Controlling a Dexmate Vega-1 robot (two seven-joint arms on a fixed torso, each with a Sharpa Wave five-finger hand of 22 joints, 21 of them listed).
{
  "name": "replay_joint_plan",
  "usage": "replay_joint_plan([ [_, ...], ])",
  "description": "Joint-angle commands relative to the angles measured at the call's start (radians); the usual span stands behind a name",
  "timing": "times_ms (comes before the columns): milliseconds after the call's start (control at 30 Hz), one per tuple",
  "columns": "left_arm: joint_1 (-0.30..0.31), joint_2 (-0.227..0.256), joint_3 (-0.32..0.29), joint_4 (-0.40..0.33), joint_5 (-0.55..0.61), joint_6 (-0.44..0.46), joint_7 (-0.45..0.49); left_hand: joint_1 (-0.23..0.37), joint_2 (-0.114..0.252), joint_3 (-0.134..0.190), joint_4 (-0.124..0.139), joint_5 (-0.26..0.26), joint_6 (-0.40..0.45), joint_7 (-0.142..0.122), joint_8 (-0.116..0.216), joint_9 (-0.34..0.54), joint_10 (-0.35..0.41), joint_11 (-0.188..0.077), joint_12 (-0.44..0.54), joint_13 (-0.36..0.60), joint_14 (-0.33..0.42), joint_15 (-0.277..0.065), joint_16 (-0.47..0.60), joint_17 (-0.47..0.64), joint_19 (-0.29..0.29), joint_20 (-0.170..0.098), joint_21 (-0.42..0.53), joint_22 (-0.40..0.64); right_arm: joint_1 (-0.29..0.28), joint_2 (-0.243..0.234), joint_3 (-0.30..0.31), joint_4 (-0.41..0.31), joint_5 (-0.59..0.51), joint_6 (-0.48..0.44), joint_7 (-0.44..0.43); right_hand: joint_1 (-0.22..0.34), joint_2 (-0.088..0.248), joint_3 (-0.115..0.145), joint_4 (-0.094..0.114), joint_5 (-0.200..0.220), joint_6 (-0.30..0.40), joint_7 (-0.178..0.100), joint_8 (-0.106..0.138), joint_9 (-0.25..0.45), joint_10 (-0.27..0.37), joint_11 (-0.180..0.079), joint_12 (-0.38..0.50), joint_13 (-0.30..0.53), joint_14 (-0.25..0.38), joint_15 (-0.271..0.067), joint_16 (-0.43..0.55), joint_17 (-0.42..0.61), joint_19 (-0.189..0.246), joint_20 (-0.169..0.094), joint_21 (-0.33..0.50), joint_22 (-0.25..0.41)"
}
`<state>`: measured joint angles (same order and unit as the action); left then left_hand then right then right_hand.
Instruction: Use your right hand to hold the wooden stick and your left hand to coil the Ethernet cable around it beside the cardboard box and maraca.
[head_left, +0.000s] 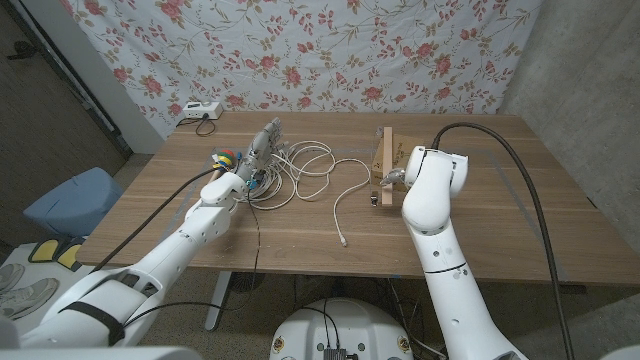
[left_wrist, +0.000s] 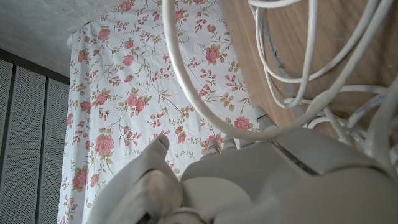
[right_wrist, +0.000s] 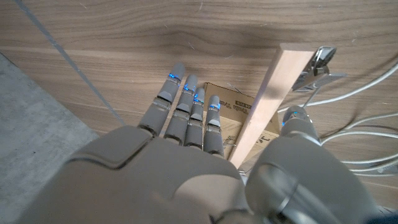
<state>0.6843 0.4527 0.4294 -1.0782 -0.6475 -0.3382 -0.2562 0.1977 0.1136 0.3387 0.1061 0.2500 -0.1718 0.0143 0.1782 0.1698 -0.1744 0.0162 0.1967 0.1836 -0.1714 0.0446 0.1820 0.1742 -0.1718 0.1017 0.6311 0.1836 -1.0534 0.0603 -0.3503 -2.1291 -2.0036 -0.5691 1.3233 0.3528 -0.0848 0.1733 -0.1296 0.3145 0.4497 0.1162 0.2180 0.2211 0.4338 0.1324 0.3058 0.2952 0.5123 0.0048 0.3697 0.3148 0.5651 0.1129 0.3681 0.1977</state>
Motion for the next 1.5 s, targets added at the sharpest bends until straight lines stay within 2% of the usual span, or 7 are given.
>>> replay_joint_plan([
  [33, -0.010, 0.000, -0.004, 0.033, -0.007, -0.008, -0.024, -0.002, -0.012, -0.007, 0.000, 0.007, -0.066, -0.005, -0.001, 0.002, -0.075, 0.004, 0.002, 0.005, -0.083, 0.001, 0.002, 0.003, -0.080, 0.003, -0.002, 0.002, 0.017, 0.021, -0.009, 0.054, -0.136, 0.005, 0.047, -0.022, 0.005, -0.011, 0.014, 0.004, 0.019, 0.005, 0.006, 0.007, 0.021, 0.004, 0.006, 0.003, 0.040, 0.000, 0.014, 0.009, 0.029, 0.004, 0.017, 0.006],
  [433, 0.019, 0.033, -0.012, -0.025, -0.002, 0.053, 0.039, -0.002, -0.008, -0.007, 0.000, 0.009, -0.068, 0.002, 0.000, 0.002, -0.079, 0.010, 0.002, 0.005, -0.084, 0.007, 0.002, 0.003, -0.075, 0.006, -0.004, 0.002, 0.087, -0.042, -0.040, 0.115, 0.031, -0.050, 0.014, -0.099, 0.010, -0.049, 0.060, 0.002, 0.064, 0.016, 0.020, 0.008, 0.052, 0.018, 0.019, 0.007, 0.065, 0.011, 0.024, 0.023, 0.055, 0.010, 0.030, 0.009],
  [767, -0.018, 0.006, -0.011, 0.057, -0.013, 0.002, -0.029, -0.001, -0.007, -0.007, -0.002, 0.010, -0.074, -0.002, -0.001, 0.002, -0.086, 0.011, 0.001, 0.005, -0.088, 0.007, 0.002, 0.003, -0.079, 0.005, -0.009, 0.002, 0.160, -0.118, -0.098, 0.197, 0.090, -0.087, 0.035, -0.131, 0.012, -0.067, 0.079, 0.003, 0.077, 0.007, 0.020, 0.006, 0.063, 0.006, 0.024, 0.010, 0.082, 0.000, 0.029, 0.029, 0.067, 0.008, 0.036, 0.009],
  [867, -0.037, -0.003, -0.007, 0.092, -0.015, -0.017, -0.066, -0.003, -0.010, -0.010, -0.003, 0.010, -0.073, -0.004, 0.000, 0.002, -0.086, 0.010, 0.001, 0.005, -0.090, 0.005, 0.001, 0.003, -0.083, 0.006, -0.012, 0.003, 0.177, -0.139, -0.111, 0.222, 0.096, -0.103, 0.042, -0.113, 0.020, -0.061, 0.072, 0.007, 0.069, -0.003, 0.016, 0.005, 0.061, 0.000, 0.024, 0.010, 0.087, -0.008, 0.031, 0.030, 0.071, 0.006, 0.038, 0.009],
  [1233, -0.100, -0.029, 0.005, 0.195, -0.019, -0.049, -0.173, -0.011, -0.022, -0.020, -0.001, 0.009, -0.072, -0.006, 0.001, 0.002, -0.089, 0.013, 0.001, 0.005, -0.091, 0.006, 0.002, 0.003, -0.092, 0.012, -0.019, 0.003, 0.211, -0.183, -0.160, 0.293, 0.089, -0.175, 0.027, 0.096, 0.063, -0.003, -0.020, 0.029, 0.080, -0.037, 0.022, 0.010, 0.099, -0.039, 0.045, 0.019, 0.158, -0.064, 0.057, 0.048, 0.132, -0.013, 0.070, 0.011],
  [1333, -0.106, -0.031, 0.004, 0.204, -0.020, -0.052, -0.180, -0.013, -0.025, -0.023, 0.000, 0.009, -0.072, -0.005, 0.001, 0.002, -0.090, 0.012, 0.001, 0.005, -0.091, 0.006, 0.003, 0.004, -0.092, 0.012, -0.020, 0.003, 0.217, -0.190, -0.171, 0.310, 0.096, -0.186, 0.013, 0.130, 0.074, -0.001, -0.023, 0.026, 0.112, -0.052, 0.034, 0.013, 0.142, -0.050, 0.067, 0.025, 0.223, -0.093, 0.097, 0.074, 0.165, -0.016, 0.089, 0.015],
  [1500, -0.107, -0.031, 0.001, 0.208, -0.022, -0.050, -0.184, -0.017, -0.029, -0.026, 0.001, 0.010, -0.071, -0.005, 0.001, 0.002, -0.089, 0.013, 0.002, 0.005, -0.091, 0.006, 0.003, 0.004, -0.092, 0.012, -0.021, 0.003, 0.239, -0.192, -0.186, 0.355, 0.093, -0.211, 0.010, 0.190, 0.071, 0.000, -0.036, 0.025, 0.128, -0.071, 0.036, 0.017, 0.178, -0.069, 0.091, 0.036, 0.267, -0.118, 0.142, 0.116, 0.185, -0.027, 0.113, 0.031],
])
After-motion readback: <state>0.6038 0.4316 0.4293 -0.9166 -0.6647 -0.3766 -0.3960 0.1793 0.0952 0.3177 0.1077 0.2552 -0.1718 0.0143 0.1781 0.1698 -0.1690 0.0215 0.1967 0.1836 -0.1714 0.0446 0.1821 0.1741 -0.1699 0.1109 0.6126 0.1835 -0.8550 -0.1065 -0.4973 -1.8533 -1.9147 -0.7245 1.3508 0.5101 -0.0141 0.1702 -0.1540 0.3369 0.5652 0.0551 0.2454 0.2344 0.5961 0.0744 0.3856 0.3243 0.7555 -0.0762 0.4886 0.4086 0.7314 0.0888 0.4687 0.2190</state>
